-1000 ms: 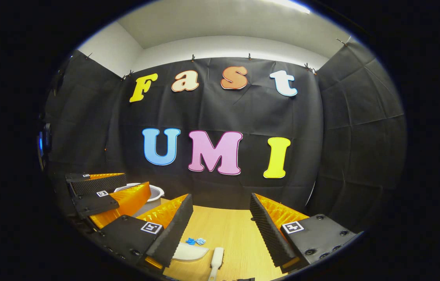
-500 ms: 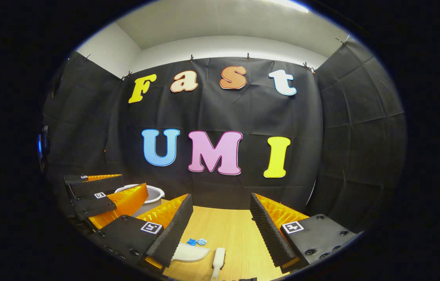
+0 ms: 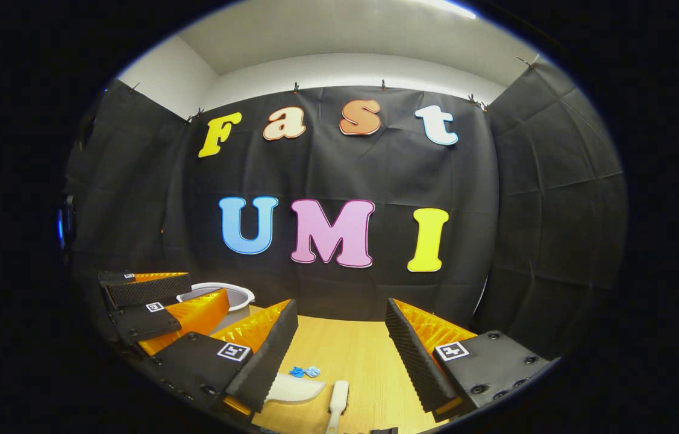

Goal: Pick up the small broom and dustpan from the desktop, sweep the trash into the dustpan with the broom, and then empty the trash into the garbage bin.

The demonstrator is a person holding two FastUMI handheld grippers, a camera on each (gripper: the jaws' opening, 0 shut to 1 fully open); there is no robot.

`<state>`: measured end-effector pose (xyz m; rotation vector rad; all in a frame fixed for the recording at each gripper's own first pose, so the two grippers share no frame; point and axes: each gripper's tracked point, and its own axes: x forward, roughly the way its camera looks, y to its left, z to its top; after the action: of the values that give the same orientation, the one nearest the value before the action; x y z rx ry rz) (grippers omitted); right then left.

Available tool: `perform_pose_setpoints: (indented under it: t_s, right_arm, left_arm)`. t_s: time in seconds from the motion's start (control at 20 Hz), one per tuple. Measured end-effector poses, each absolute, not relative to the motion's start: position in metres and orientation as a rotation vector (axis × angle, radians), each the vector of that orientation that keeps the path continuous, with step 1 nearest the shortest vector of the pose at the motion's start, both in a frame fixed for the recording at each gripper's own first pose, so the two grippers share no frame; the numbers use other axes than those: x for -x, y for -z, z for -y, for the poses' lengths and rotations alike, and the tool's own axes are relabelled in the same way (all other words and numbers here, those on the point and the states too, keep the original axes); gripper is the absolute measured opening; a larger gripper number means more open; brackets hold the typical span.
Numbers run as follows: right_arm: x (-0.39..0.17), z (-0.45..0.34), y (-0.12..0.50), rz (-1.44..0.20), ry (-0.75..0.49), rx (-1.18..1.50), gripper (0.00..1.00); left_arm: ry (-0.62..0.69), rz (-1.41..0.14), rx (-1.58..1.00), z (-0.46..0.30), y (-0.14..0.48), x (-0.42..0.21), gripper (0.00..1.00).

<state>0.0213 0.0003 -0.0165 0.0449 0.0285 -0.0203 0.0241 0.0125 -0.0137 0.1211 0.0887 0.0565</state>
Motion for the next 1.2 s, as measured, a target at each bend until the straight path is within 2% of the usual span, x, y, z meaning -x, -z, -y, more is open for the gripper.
perform_pose_setpoints:
  t_s: [0.25, 0.35, 0.6, 0.8, 0.95, 1.2]
  right_arm:
    - [-0.024, -0.001, 0.021, -0.041, 0.023, -0.041, 0.95]
    - [-0.028, -0.001, 0.025, -0.055, 0.022, -0.039, 0.91]
    - [-0.042, -0.01, 0.05, -0.137, 0.002, -0.086, 0.92]
    - [-0.048, -0.024, 0.084, -0.222, -0.023, -0.098, 0.95]
    - [-0.049, -0.033, 0.123, -0.296, -0.052, -0.072, 0.91]
    - [-0.045, -0.041, 0.212, -0.494, -0.088, -0.058, 0.96]
  left_arm:
    - [-0.049, -0.108, -0.128, -0.012, 0.019, -0.024, 0.77]
    - [-0.046, -0.121, -0.138, -0.013, 0.024, -0.026, 0.77]
    - [-0.052, -0.196, -0.151, -0.02, 0.048, -0.023, 0.77]
    - [-0.045, -0.349, -0.081, -0.026, 0.102, -0.012, 0.77]
    - [-0.054, -0.484, -0.031, -0.033, 0.149, 0.001, 0.77]
    - [-0.092, -0.797, 0.021, -0.038, 0.226, 0.022, 0.78]
